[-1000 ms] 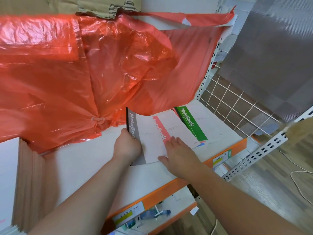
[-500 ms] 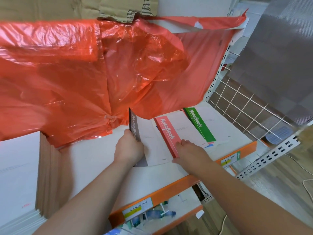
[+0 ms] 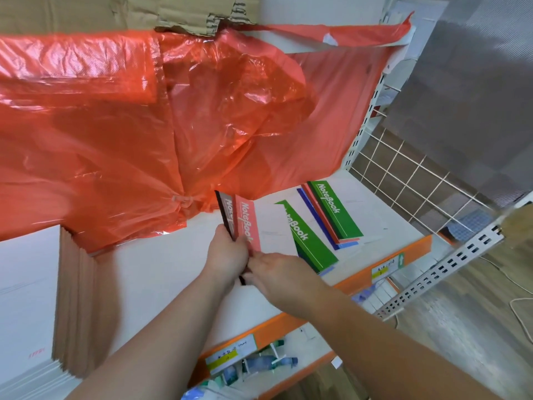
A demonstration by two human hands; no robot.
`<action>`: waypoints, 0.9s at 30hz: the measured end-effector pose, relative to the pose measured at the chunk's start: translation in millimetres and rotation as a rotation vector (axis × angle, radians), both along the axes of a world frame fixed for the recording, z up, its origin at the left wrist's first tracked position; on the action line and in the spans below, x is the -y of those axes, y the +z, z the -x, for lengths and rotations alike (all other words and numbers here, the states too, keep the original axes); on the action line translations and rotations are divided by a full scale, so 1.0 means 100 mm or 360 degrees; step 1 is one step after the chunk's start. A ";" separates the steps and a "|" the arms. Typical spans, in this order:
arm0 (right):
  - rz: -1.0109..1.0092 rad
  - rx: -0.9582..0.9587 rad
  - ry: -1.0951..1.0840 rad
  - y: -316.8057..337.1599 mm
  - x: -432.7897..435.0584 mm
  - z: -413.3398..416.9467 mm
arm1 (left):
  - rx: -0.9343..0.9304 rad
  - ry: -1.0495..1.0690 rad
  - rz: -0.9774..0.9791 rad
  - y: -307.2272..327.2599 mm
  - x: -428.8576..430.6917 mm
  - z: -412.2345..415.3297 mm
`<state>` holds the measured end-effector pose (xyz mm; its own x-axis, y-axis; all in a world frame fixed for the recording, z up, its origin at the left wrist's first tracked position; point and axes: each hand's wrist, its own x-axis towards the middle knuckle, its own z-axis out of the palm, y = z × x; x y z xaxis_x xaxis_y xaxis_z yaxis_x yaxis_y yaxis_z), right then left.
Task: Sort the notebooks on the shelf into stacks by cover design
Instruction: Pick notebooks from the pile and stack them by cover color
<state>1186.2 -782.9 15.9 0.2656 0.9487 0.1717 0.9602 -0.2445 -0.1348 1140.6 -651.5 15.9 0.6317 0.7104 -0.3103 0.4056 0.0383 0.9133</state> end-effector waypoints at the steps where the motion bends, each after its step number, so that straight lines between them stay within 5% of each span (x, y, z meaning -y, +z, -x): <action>1: 0.0082 -0.0058 -0.0008 0.07 0.04 -0.05 | 0.0008 -0.0016 0.0008 0.01 0.00 0.01; 10: 0.0471 -0.0155 -0.1354 -0.16 0.57 -1.14 | 0.0213 -0.0221 0.0187 0.14 0.11 -0.03; 27: 0.0451 -0.0312 -0.1365 0.00 0.70 -1.30 | 0.0104 -0.0195 0.0061 0.02 0.20 -0.34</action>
<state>1316.1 -853.1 15.6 0.8966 0.4132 -0.1593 0.4013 -0.9102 -0.1022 1174.8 -671.0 18.0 0.7328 0.6151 -0.2909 0.3489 0.0274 0.9368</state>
